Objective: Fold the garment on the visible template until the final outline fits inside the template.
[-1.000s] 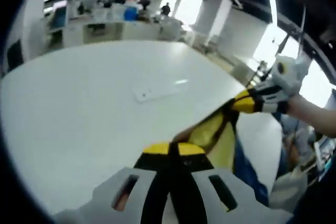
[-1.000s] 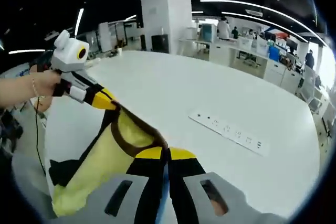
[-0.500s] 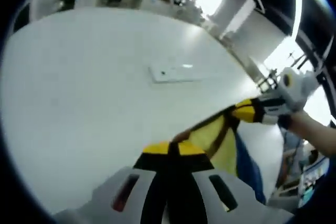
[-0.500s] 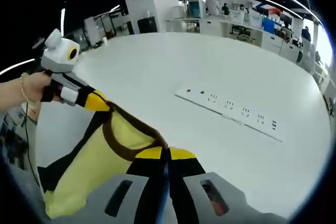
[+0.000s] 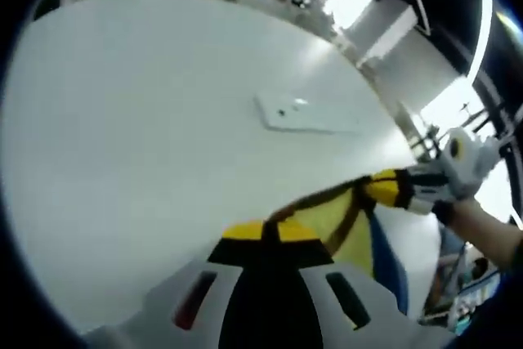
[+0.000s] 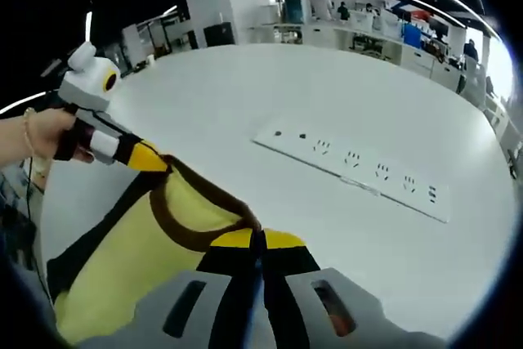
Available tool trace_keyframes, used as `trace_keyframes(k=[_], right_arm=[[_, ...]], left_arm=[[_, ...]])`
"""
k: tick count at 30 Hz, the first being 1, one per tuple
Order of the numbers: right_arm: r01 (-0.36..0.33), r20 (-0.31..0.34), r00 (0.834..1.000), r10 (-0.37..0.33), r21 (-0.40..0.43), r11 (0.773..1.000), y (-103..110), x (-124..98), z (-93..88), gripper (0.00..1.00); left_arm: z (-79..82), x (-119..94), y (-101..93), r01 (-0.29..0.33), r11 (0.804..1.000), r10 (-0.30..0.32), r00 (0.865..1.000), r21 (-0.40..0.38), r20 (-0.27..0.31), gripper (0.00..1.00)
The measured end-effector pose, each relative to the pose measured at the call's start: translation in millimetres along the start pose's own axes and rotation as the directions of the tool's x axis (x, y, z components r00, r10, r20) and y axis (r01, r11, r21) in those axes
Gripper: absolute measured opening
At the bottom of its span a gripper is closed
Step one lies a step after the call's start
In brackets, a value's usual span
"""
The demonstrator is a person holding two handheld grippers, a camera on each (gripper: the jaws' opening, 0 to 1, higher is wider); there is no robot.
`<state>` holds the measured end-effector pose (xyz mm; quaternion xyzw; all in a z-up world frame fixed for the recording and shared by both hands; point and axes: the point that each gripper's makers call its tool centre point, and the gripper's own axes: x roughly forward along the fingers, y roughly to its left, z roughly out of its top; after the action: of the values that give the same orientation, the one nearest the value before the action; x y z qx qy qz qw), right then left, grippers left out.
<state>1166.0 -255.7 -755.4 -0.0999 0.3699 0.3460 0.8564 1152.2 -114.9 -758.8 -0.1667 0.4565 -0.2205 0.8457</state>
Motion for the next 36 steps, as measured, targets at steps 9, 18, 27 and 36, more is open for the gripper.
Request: trace_keyframes(k=[9,18,27,36], right_arm=[[-0.008,-0.013,1.0,0.007,-0.053,0.999,0,10,2.3,0.03],[0.005,-0.041,0.999,-0.009,-0.093,0.996,-3,18,-1.5,0.03],[0.016,-0.051,0.998,-0.023,-0.127,0.992,-7,22,-4.4,0.06],[0.026,-0.054,0.998,-0.034,-0.143,0.989,-9,25,-5.4,0.09]], left_arm=[[-4.7,8,9.2,-0.016,0.999,0.015,1.0,-0.033,-0.013,0.0],[-4.2,12,12.9,-0.032,0.999,0.032,0.999,-0.004,-0.015,0.01],[0.8,14,15.7,-0.048,0.998,0.048,0.999,0.039,0.007,0.01],[1.4,14,16.0,-0.052,0.997,0.052,0.999,0.06,0.006,0.02]])
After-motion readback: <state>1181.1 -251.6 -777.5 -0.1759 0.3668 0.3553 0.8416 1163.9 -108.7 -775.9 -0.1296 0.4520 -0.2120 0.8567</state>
